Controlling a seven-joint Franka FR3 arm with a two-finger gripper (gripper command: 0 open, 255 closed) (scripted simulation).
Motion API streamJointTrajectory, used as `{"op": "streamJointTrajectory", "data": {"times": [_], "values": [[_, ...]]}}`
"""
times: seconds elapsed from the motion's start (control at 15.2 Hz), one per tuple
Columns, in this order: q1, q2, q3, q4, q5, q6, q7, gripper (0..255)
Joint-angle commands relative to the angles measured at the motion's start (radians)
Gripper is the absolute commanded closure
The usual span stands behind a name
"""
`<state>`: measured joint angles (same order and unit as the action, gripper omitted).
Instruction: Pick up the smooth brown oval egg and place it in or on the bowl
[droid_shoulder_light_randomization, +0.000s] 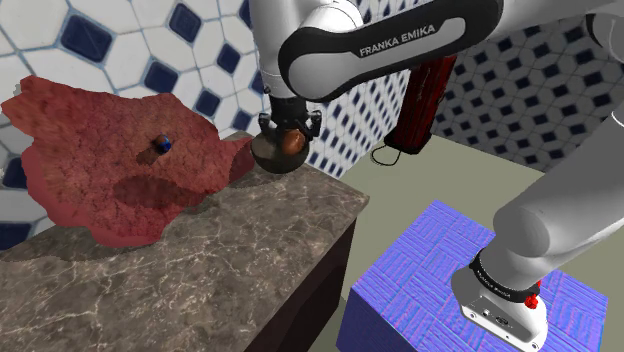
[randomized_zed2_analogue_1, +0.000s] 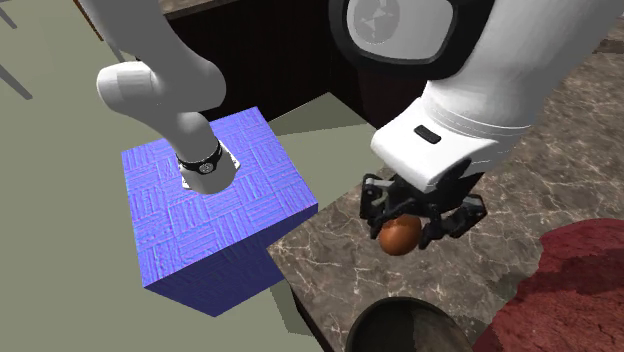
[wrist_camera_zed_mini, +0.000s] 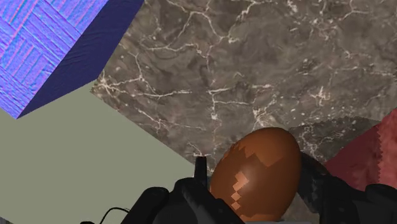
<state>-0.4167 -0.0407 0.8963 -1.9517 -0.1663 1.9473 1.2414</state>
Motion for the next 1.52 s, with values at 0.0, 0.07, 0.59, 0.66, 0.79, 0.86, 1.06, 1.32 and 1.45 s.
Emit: {"op": "streamJointTrajectory", "data": {"times": [0.0,0.07,0.59,0.66,0.79,0.86,1.06,1.32,1.45], "values": [[-0.010,0.080,-0.001,0.057,-0.068,-0.008,0.011,255],[-0.009,0.122,-0.005,0.090,-0.101,-0.017,0.016,255],[0.075,0.438,-0.086,0.422,-0.320,-0.127,0.003,255],[0.091,0.474,-0.098,0.469,-0.339,-0.144,-0.005,255],[0.089,0.476,-0.102,0.446,-0.343,-0.120,0.002,255],[0.087,0.478,-0.103,0.435,-0.346,-0.108,0.006,255],[0.084,0.485,-0.107,0.403,-0.354,-0.073,0.017,255],[0.083,0.498,-0.115,0.366,-0.369,-0.029,0.034,255],[0.083,0.505,-0.119,0.349,-0.377,-0.008,0.043,255]]}}
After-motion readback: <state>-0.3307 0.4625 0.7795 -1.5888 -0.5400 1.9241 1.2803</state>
